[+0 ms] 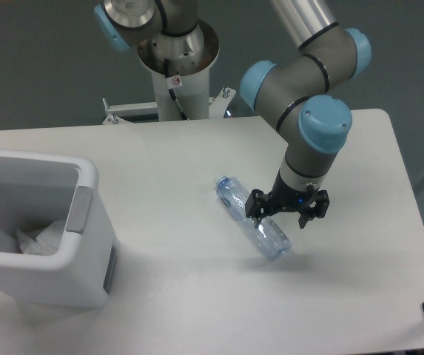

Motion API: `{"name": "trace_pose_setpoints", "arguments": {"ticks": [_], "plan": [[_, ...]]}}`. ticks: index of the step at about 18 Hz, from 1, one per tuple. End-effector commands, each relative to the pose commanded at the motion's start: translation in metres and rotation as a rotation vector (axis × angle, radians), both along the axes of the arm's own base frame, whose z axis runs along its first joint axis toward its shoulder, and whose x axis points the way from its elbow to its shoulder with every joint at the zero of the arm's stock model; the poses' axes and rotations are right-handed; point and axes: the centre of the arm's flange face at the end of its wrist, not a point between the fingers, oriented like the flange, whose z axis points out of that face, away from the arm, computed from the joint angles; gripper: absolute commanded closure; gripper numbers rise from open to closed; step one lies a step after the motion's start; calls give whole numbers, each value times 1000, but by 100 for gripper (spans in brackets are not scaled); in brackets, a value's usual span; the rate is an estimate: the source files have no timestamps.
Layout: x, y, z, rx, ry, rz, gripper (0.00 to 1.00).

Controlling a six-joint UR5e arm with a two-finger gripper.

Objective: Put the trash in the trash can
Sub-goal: 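Move the gripper over the clear water bottle and lower onto it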

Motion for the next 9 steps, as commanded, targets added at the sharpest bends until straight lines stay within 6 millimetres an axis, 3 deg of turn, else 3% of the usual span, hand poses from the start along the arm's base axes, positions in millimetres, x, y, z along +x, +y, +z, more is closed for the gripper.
{"name": "trace_pose_setpoints", "arguments": {"ticks": [6,9], "plan": [[8,17,-42,-126,17,43,0],[7,23,-50,-136,16,78,0]]}}
